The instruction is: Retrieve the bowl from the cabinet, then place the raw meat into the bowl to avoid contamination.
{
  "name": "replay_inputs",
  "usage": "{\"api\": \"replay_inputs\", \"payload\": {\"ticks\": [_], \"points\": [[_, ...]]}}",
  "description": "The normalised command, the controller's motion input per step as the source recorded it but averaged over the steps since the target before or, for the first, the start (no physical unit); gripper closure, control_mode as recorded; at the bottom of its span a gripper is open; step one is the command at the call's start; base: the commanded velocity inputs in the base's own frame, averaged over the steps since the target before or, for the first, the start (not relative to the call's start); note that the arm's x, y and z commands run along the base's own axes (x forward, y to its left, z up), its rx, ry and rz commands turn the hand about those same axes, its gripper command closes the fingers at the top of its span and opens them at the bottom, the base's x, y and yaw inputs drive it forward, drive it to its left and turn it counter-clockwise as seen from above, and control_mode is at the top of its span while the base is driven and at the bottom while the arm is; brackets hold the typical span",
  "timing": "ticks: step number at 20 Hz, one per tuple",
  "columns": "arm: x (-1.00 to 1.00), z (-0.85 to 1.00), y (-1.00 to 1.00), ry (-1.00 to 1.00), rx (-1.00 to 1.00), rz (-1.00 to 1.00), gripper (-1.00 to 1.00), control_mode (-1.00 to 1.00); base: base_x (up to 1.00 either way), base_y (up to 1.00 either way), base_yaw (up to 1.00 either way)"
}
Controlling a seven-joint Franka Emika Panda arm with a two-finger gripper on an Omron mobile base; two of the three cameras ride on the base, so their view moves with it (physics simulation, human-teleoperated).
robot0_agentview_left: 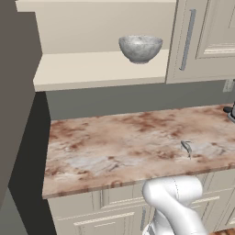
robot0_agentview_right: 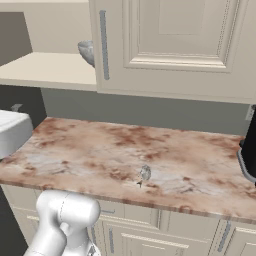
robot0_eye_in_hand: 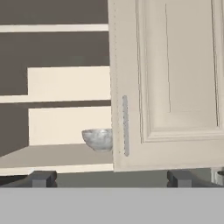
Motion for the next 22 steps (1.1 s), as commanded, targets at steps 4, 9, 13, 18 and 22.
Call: {"api": "replay_inputs", "payload": {"ticks": [4,9,13,18,22], "points": [[0.13,0.0,-0.06,-0.23,0.0,0.06,-1.0,-1.0,0.0,0.0,0.0],[0.12,0.07,-0.04,-0.13,0.01,0.03,-1.0,-1.0,0.0,0.0,0.0],[0.03,0.01,0.0,0.0,0.0,0.0,-1.0,-1.0,0.0,0.0,0.0],[0.05,0.0,0.0,0.0,0.0,0.0,-1.0,-1.0,0.0,0.0,0.0],[0.16,0.08,-0.17,0.0,0.05,0.0,-1.0,-1.0,0.0,0.0,0.0]]}}
